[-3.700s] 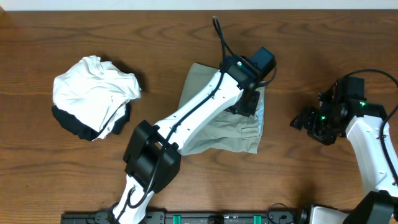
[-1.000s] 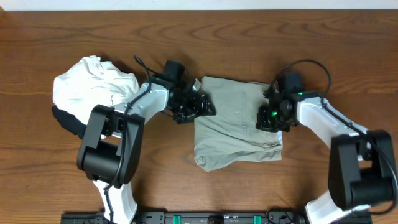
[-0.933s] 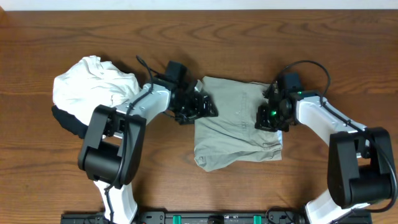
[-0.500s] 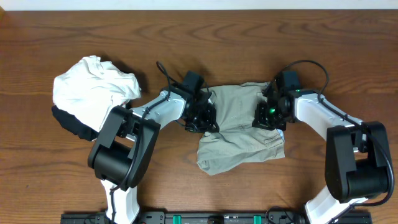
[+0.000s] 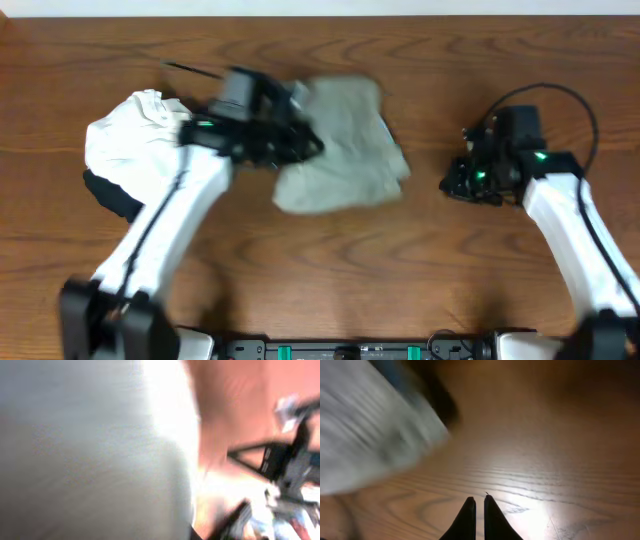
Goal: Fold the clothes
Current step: 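Carry the folded trousers with the left gripper onto the white shirt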
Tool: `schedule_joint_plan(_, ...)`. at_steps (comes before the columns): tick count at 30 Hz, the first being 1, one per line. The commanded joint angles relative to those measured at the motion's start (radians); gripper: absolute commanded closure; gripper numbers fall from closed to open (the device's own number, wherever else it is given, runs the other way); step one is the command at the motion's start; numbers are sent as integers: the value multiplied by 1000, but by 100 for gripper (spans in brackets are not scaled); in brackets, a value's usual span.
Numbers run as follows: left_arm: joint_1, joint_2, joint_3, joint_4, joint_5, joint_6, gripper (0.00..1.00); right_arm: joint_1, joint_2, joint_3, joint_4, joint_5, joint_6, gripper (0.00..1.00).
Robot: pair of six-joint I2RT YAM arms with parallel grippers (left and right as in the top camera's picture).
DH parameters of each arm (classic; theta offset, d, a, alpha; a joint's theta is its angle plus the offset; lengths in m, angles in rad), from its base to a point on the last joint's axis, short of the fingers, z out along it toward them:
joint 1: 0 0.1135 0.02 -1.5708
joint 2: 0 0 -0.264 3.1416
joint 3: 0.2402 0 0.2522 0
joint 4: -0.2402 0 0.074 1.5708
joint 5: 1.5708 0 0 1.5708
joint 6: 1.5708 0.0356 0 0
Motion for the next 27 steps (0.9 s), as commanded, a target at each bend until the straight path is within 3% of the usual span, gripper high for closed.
schedule_joint_plan(1,149,-95,54,-24,4,20,94,-1,-98,13,-8,10,5,92)
schedule_joint_plan(7,430,-122,67,-96,3,15,94,-1,-153,13,-44,10,18,93)
schedule_joint_plan(13,700,-103,67,-174,-2,118,94,-1,-152,13,-89,10,18,95)
schedule_joint_plan(18,835,-86,66,-221,-8,179,93,-1,-152,13,-93,10,18,95)
schedule_joint_plan(20,851,-62,65,-266,-9,187,85,-1,-152,13,-89,10,19,95)
schedule_joint_plan(22,853,-35,65,-314,-37,187,59,-1,-152,13,-86,25,42,95)
schedule_joint_plan(23,853,-24,65,-333,-63,187,51,-1,-152,13,-85,24,45,96)
schedule_joint_plan(27,866,-12,66,-387,-128,187,45,-1,-152,13,-98,24,44,95)
